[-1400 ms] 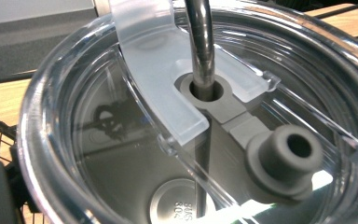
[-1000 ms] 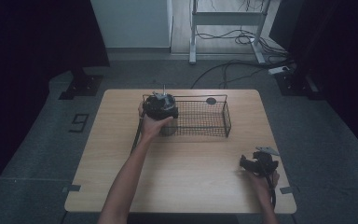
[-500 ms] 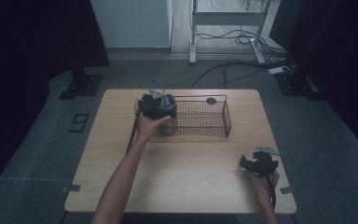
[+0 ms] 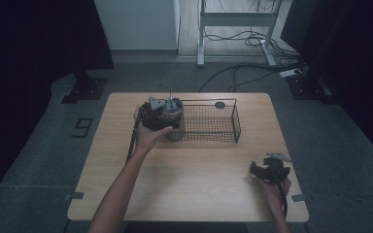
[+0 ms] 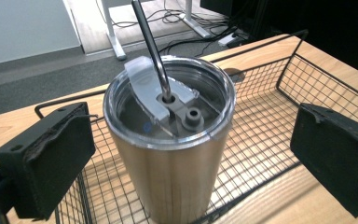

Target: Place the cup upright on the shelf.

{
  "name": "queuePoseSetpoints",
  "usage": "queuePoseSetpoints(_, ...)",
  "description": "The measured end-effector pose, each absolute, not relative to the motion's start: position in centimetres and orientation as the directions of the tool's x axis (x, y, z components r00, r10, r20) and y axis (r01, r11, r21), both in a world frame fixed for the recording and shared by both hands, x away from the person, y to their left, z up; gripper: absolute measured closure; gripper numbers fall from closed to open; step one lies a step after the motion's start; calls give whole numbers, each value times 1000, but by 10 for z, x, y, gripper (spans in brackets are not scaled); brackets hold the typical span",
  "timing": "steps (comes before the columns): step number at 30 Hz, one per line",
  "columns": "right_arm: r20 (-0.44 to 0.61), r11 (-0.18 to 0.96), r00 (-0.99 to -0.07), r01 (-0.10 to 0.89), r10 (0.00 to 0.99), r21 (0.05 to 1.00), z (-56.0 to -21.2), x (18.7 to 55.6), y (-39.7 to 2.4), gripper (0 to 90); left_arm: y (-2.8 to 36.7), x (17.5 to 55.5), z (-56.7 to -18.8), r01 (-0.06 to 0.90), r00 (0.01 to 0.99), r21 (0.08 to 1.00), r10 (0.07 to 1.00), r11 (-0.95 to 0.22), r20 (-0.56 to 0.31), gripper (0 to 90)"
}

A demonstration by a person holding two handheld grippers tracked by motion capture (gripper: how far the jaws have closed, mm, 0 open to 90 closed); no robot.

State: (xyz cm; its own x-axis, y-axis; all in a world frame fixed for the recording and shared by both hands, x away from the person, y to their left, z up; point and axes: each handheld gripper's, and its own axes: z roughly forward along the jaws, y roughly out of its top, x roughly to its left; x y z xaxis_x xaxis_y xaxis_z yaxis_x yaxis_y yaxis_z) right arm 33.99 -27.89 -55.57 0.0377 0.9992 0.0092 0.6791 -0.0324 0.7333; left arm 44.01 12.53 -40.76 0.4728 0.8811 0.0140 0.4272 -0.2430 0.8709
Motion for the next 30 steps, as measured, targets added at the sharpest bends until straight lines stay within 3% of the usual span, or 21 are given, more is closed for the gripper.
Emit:
queuePoseSetpoints(13, 10, -34, 39, 678, 999, 734, -556, 340, -279, 95, 140, 404, -409, 433, 515, 868, 857, -242, -18, 2)
queuePoseSetpoints(30, 10, -35, 40, 679, 999, 733, -556, 340, -279, 96, 163, 354, -440, 467, 535, 847, 844, -255, -41, 14)
